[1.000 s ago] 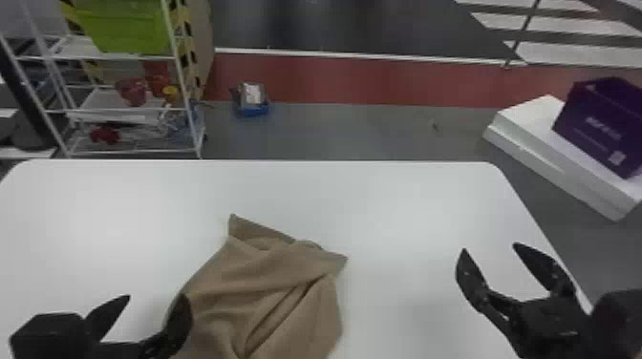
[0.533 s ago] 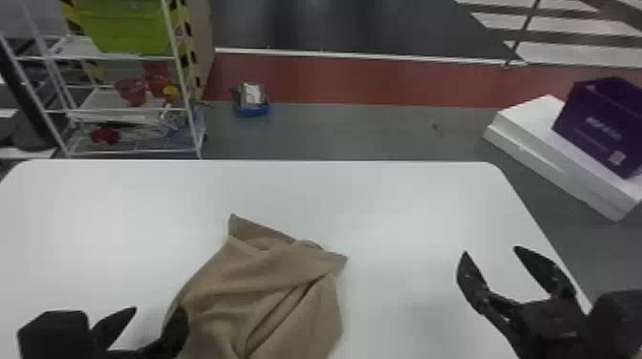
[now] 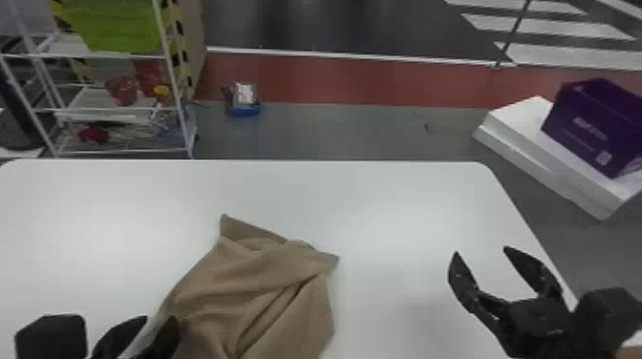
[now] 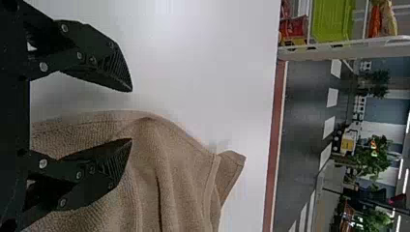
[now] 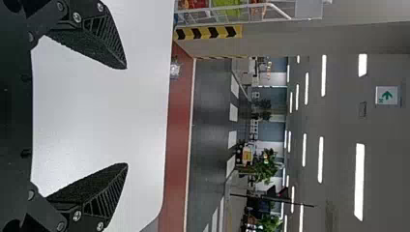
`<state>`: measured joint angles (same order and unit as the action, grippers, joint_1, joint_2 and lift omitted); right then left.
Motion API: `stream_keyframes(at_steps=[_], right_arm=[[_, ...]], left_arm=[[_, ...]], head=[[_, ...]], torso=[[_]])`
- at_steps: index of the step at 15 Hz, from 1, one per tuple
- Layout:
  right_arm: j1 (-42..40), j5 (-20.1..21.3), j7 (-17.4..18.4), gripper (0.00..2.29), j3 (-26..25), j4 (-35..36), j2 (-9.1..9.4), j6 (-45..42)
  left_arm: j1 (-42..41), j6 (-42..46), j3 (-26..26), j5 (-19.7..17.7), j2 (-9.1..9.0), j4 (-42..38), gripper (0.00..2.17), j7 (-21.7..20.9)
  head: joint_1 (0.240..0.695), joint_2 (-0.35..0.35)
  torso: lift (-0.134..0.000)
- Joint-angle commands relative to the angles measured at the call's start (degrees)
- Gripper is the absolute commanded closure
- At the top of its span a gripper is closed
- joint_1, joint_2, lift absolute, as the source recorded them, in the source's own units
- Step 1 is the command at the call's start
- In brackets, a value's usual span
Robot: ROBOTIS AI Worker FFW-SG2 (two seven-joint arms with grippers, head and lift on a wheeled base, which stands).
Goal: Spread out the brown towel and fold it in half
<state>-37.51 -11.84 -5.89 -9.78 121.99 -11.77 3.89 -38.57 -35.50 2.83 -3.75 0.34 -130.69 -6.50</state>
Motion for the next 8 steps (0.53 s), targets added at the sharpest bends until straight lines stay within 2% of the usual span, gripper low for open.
stream_keyframes(at_steps=[1, 2, 7, 8], right_arm=[[0.3, -0.1, 0.0, 0.17, 0.0, -0.4, -0.01, -0.2], [0.5, -0.1, 0.0, 0.17, 0.1, -0.5, -0.01, -0.2], [1.1, -0.2, 0.0, 0.17, 0.3, -1.3, 0.17, -0.4], [1.2, -0.2, 0.0, 0.17, 0.3, -1.3, 0.17, -0.6]], left_arm=[[0.2, 0.6, 0.2, 0.0, -0.07, 0.1, 1.25, 0.0], [0.3, 0.6, 0.2, 0.1, -0.07, 0.1, 1.42, 0.0], [0.4, 3.0, 0.3, 0.1, -0.07, -0.4, 1.43, 0.0], [0.4, 4.1, 0.3, 0.0, -0.07, -0.9, 1.53, 0.0]], head=[[0.695, -0.125], [0.695, -0.127], [0.695, -0.118], [0.695, -0.118]], torso=[[-0.124], [-0.124], [-0.124], [-0.124]])
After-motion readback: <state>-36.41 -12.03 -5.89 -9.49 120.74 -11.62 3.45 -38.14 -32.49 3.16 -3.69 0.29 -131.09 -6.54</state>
